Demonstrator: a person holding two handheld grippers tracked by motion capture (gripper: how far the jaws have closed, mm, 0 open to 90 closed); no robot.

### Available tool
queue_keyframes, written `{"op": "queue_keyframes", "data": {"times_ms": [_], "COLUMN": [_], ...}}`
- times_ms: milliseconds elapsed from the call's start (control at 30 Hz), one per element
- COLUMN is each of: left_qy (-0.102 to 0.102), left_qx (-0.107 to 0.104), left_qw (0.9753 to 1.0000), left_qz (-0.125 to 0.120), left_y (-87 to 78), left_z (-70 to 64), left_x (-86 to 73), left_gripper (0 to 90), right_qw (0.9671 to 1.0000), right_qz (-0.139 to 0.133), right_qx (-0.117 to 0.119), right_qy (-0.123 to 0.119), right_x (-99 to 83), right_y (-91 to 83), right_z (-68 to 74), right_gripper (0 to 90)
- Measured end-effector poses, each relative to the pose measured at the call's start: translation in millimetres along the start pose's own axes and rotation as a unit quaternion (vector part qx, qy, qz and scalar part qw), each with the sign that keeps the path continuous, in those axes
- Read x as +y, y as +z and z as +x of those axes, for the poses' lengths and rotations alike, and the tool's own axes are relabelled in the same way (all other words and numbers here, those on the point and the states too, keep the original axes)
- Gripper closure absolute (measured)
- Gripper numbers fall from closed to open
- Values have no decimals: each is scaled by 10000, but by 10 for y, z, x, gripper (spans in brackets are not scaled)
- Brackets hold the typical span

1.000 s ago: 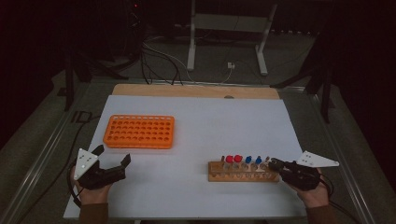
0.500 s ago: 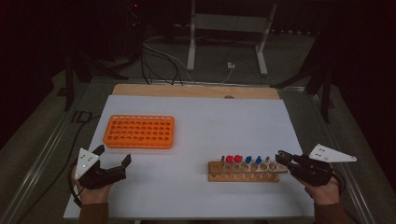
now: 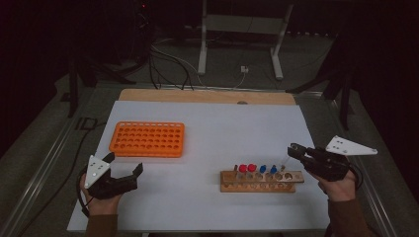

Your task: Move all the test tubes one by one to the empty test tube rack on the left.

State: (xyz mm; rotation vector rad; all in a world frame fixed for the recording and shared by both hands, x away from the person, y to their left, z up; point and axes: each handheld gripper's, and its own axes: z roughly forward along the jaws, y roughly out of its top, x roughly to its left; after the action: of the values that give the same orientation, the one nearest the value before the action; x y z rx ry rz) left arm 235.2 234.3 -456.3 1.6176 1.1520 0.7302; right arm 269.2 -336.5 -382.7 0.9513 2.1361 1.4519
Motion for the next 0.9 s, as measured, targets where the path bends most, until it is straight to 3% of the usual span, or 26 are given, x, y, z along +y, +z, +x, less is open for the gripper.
{"op": "queue_keyframes", "data": {"times_ms": [100,300,700,900], "left_qy": [151,288,347,371], "left_qx": [-45,-324,-820,-1134], "left_qw": [9999,9991,9960,9929], "left_qz": [50,12,2,-8], "left_y": [46,123,421,590], "left_z": [-51,-173,-451,-674], "left_x": [61,205,460,612], "left_gripper": [4,4,4,5], "right_qw": [9999,9996,9989,9982], "right_qz": [-70,-84,44,96], "right_qx": [94,265,473,592], "right_qy": [27,-27,-29,13], "right_x": [53,191,385,447], "right_y": [100,313,668,880], "right_z": [15,85,200,267], "right_gripper": [762,762,762,761]}}
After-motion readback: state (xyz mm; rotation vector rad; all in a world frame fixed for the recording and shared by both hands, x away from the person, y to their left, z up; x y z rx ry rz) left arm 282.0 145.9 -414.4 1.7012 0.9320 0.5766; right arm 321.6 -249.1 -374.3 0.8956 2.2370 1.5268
